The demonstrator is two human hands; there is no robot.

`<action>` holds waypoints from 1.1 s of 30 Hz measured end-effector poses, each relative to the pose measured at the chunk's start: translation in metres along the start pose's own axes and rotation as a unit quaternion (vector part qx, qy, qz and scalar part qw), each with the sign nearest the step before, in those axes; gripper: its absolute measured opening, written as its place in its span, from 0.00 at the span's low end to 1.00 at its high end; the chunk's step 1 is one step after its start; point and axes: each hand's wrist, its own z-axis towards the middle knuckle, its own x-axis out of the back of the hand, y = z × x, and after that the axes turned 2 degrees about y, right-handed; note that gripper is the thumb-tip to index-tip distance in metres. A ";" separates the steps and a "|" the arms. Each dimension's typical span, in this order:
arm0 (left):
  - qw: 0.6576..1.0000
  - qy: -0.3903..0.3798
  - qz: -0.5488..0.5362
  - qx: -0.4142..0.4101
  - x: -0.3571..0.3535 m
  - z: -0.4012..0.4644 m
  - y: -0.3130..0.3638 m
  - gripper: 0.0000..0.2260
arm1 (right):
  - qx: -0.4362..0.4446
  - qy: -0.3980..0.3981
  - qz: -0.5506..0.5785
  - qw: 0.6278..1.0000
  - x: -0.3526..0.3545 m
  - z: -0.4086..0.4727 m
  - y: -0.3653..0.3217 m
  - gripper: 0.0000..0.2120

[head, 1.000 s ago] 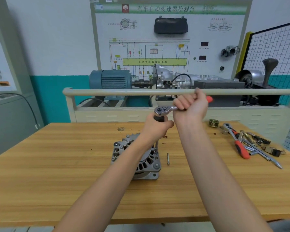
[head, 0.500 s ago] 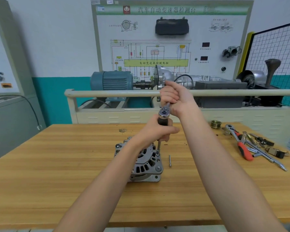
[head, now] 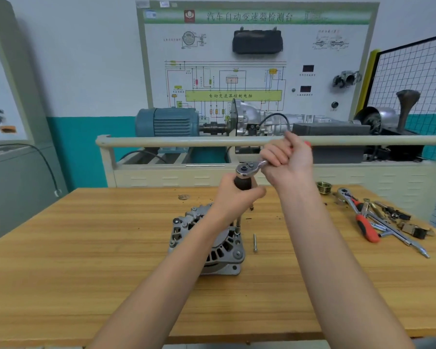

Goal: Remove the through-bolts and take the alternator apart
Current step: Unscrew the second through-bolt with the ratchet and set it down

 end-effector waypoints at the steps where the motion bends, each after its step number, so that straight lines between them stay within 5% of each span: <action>1: 0.997 -0.072 0.010 -0.005 0.006 0.000 0.001 0.12 | -0.079 -0.002 0.001 0.997 -0.004 0.009 -0.003 0.22; 3: 0.986 -0.163 0.018 0.005 0.012 0.001 0.003 0.13 | -0.178 -0.010 -0.019 0.984 -0.009 0.023 -0.005 0.23; 6: 0.988 -0.145 -0.019 0.047 0.011 0.004 0.005 0.18 | -0.183 -0.027 -0.026 0.982 -0.014 0.031 0.000 0.25; 13: 0.992 0.099 -0.025 0.073 -0.009 0.006 0.001 0.17 | 0.173 0.027 0.009 0.985 -0.001 -0.016 0.018 0.20; 18: 0.977 0.191 -0.038 0.085 -0.019 0.009 -0.004 0.17 | 0.236 -0.011 -0.001 0.972 0.012 -0.035 0.025 0.20; 22: 0.993 0.108 -0.012 0.037 -0.014 0.006 -0.004 0.15 | 0.055 -0.013 0.032 0.998 0.005 -0.004 0.003 0.22; 26: 0.990 -0.133 -0.030 0.030 0.006 0.006 0.004 0.15 | -0.151 -0.033 0.061 0.986 0.000 0.025 -0.004 0.24; 29: 0.982 -0.177 -0.017 0.064 0.015 0.011 0.009 0.19 | -0.111 -0.026 0.062 0.992 -0.005 0.028 0.001 0.24; 33: 0.992 -0.085 -0.016 0.097 0.007 0.008 0.008 0.21 | 0.065 0.009 0.065 0.996 0.000 0.005 0.011 0.22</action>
